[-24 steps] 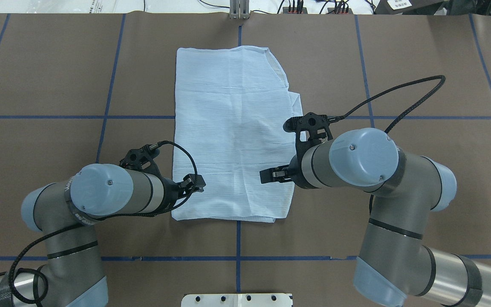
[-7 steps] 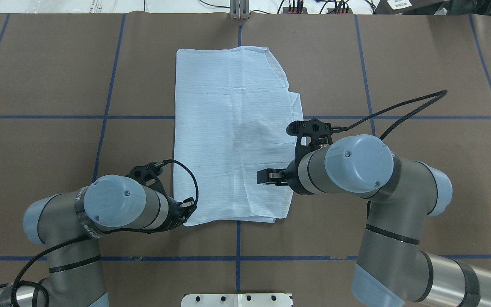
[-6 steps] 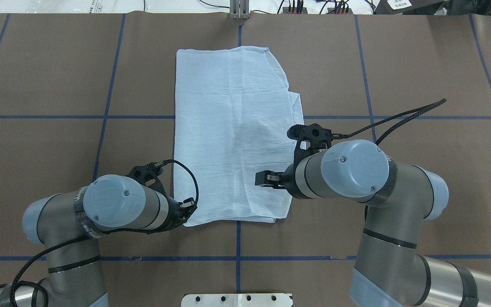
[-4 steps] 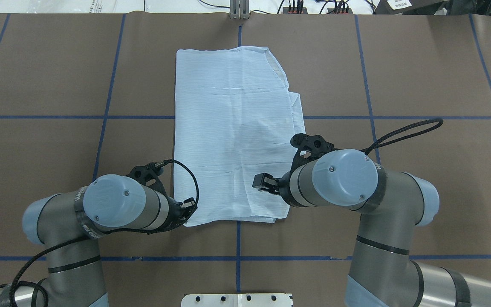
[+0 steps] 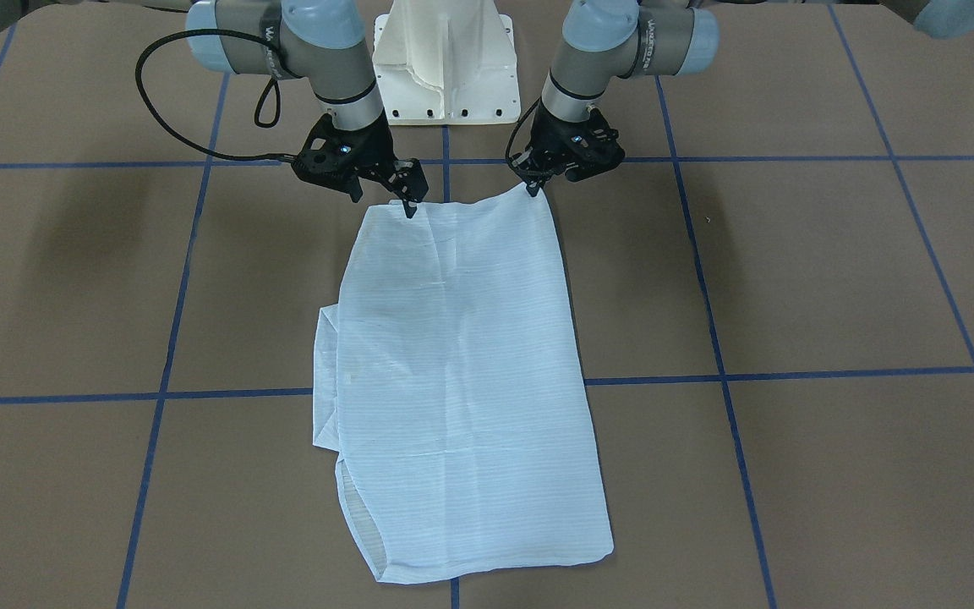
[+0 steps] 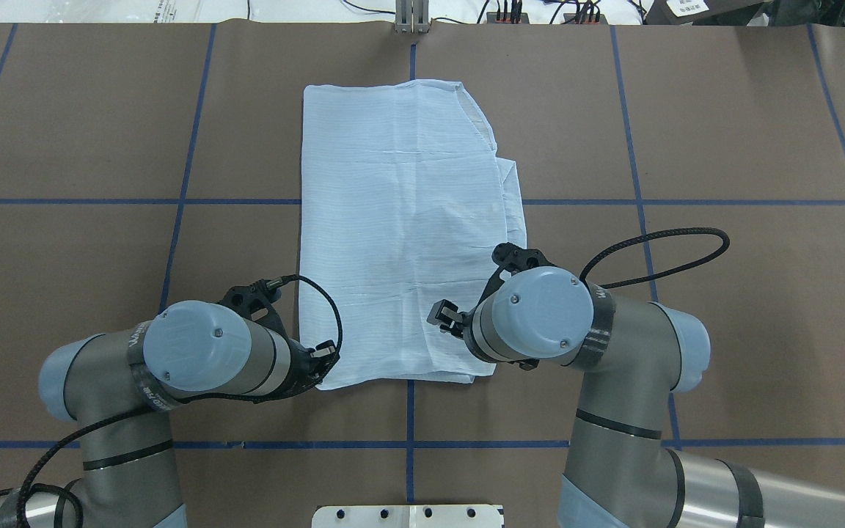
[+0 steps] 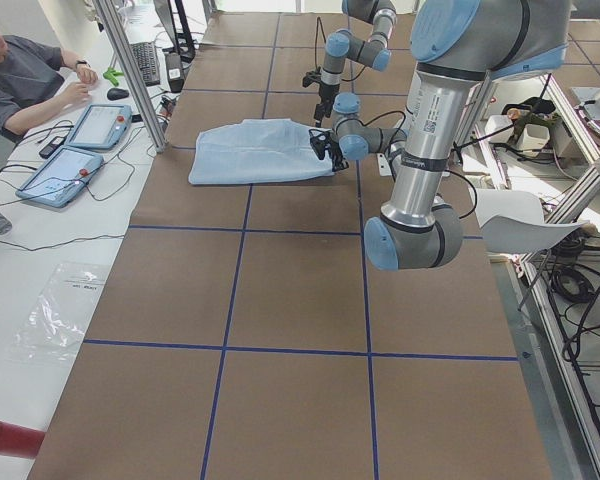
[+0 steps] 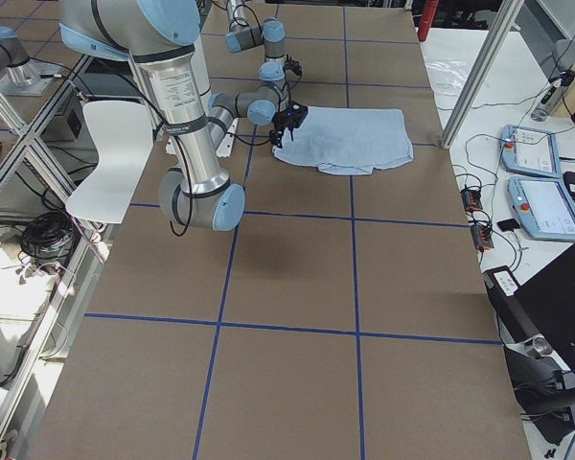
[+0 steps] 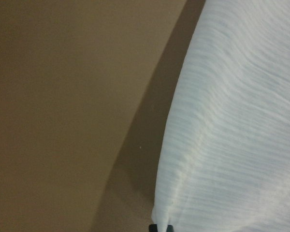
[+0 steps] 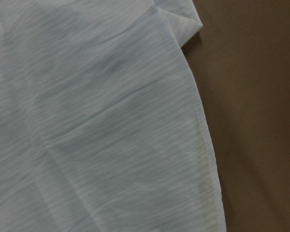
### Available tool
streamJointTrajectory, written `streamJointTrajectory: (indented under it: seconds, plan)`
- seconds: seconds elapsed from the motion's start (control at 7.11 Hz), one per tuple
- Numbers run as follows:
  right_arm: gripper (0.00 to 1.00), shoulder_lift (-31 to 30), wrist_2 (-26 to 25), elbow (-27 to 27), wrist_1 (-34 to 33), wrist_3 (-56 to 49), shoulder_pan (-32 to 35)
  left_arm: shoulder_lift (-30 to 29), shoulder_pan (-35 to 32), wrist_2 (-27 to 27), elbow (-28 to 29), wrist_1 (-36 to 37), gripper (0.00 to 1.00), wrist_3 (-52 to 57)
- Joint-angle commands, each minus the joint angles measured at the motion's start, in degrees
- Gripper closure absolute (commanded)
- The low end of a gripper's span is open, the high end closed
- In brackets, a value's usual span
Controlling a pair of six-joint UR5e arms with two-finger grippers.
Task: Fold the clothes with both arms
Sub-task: 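Lower both grippers and grasp the near edge of the folded shirt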
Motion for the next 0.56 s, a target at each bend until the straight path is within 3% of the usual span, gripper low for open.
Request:
streamJointTrajectory:
  seconds: [0.0,0.42]
  plan:
    - [0.00,0.89,0.02,-1.21,-2.23,1.34,-0.73,-0.06,0.00,0.01,0.00,-0.02,1.00,0.00]
    - [0.00,4.14,-0.07,-6.66,-2.23,1.79,-2.65,0.03,0.00,0.09,0.00,-0.02,1.00,0.00]
